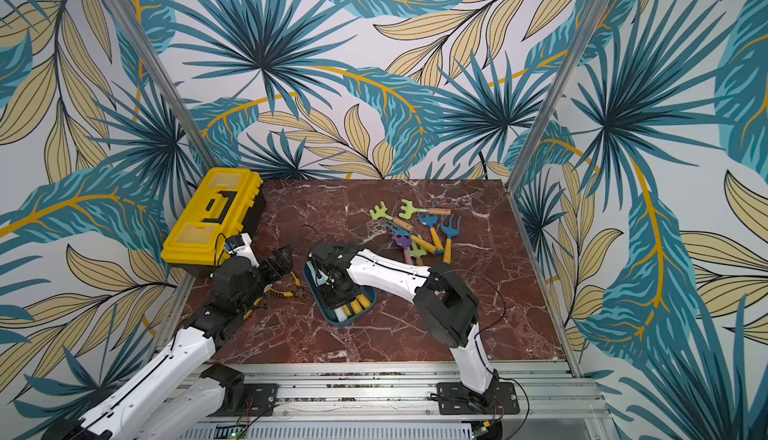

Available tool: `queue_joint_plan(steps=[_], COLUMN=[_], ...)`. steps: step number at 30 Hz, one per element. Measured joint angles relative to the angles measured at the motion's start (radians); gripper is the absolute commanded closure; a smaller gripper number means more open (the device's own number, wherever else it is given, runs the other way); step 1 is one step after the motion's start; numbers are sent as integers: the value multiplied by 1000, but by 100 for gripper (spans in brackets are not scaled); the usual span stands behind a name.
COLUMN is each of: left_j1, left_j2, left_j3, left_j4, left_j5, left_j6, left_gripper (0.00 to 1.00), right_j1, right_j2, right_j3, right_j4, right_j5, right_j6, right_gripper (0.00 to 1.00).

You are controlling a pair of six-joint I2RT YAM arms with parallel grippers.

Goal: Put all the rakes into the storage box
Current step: Place the rake in the storage box.

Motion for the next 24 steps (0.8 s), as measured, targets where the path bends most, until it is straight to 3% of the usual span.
queue_joint_plan(steps=[7, 9, 17, 24], left_j1=[0, 0, 0, 0], left_j2=[-3, -4, -4, 19], left_j3=[0, 0, 0, 0], left_j4=[0, 0, 0, 16], left_j5=[7, 9, 28, 100], left_j6=[0, 0, 0, 3], left_gripper=[0, 0, 0, 0], right_j1=[5, 9, 13, 10], right_j2=[0, 0, -12, -131], right_j3=[-23, -29, -31, -50], right_j4=[4, 4, 3, 8], right_j5=[0, 0, 20, 75], right_j6=[3, 3, 9, 10], right_gripper=[84, 74, 54, 37])
